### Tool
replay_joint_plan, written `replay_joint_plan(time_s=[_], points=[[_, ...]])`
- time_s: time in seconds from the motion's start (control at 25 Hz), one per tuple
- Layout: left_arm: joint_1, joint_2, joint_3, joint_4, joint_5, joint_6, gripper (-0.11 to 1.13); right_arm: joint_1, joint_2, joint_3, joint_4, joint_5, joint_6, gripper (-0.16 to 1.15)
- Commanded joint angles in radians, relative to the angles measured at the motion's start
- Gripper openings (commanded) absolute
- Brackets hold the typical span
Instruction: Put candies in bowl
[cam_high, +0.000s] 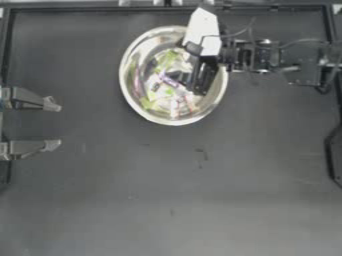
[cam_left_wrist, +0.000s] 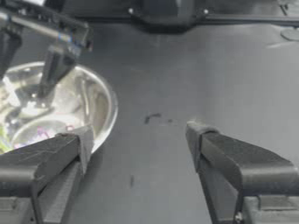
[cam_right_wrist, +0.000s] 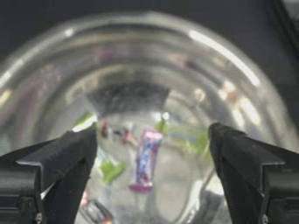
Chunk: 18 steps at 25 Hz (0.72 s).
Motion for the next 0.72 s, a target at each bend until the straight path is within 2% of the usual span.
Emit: replay_joint_plan(time_s=[0.04, 0.2, 0.72], points=[[0.002, 0.020, -0.009, -0.002, -0.008, 0.000, 0.96, 0.021, -0.101, 0.020, 0.005, -0.044, 0.006, 1.00], [0.002, 0.018, -0.009, 0.000, -0.008, 0.000, 0.96, 0.048, -0.184, 0.067, 0.026, -0.086, 0.006, 1.00], [0.000, 0.018, -0.009, 0.000, -0.008, 0.000, 0.96, 0.192, -0.391, 0.195, 0.061, -0.087, 0.009, 1.00]])
